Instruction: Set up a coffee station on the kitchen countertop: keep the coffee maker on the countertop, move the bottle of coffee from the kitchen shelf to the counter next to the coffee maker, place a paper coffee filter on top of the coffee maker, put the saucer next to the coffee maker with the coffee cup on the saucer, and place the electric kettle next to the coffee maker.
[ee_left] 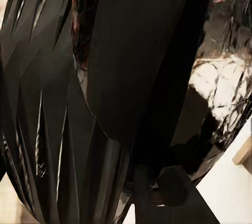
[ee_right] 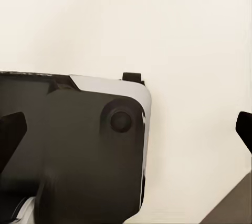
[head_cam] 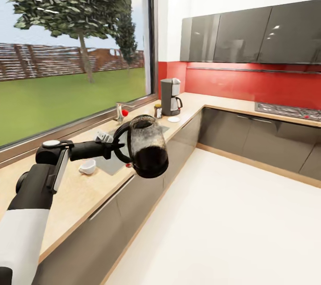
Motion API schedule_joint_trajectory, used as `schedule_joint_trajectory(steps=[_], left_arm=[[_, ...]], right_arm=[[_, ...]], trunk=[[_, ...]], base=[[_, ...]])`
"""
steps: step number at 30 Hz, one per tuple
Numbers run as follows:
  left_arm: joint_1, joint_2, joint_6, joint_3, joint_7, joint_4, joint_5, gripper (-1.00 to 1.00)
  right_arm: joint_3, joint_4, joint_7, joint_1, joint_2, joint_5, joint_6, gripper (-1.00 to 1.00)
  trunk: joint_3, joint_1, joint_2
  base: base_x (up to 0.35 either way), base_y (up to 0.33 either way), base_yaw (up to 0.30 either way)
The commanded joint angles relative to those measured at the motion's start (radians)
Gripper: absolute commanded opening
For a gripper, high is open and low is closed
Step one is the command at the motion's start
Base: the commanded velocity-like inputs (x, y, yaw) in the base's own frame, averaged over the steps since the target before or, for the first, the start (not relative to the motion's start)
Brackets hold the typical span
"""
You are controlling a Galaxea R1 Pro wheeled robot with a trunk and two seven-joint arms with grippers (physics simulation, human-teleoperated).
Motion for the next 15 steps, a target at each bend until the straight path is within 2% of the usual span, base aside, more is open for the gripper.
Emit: schedule_joint_trajectory(steps=[1, 15], left_arm=[[-0.002, 0.0, 0.007, 0.002, -0.008, -0.002, -0.004, -1.0], [-0.001, 0.0, 0.007, 0.002, -0.004, 0.0, -0.004, -1.0]], right_arm=[[-0.009, 0.001, 0.004, -0.001, 0.0, 0.01, -0.002, 1.0], [-0.009, 0.001, 0.004, -0.001, 0.0, 0.01, -0.002, 1.0]], trunk=[[-0.002, 0.001, -0.002], [0.005, 0.001, -0.002]], base=[[0.24, -0.162, -0.291], [0.281, -0.165, -0.291]])
